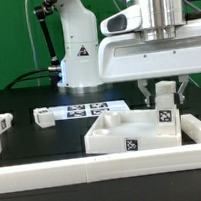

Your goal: Assemble square table

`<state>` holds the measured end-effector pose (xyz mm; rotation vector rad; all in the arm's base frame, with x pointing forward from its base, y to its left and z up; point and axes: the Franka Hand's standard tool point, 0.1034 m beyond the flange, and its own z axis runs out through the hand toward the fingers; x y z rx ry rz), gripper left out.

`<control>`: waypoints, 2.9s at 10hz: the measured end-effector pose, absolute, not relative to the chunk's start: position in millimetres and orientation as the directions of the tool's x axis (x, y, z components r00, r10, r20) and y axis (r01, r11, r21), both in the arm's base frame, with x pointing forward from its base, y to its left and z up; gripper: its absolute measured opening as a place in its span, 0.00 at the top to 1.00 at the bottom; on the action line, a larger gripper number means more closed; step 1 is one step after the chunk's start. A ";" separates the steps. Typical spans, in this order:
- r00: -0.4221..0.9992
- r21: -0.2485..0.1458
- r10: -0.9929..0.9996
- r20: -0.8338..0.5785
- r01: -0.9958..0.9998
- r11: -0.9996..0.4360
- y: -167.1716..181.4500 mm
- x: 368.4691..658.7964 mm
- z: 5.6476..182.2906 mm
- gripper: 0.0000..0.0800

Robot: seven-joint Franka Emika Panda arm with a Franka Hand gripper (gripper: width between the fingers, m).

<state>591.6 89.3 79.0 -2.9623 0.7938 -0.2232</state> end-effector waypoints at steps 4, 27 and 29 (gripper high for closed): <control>0.576 -0.166 -0.814 0.073 -0.798 -0.580 97.9 590.4 79.2 0.64; 0.663 -0.150 -0.747 0.041 -0.735 -0.661 112.8 589.5 81.6 0.19; 0.770 -0.142 -0.634 0.066 -0.622 -0.770 114.5 592.4 83.8 0.19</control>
Offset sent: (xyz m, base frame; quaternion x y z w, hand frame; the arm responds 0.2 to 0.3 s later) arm -0.0142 0.0065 -0.0071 -0.0065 -0.0070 0.3024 0.9531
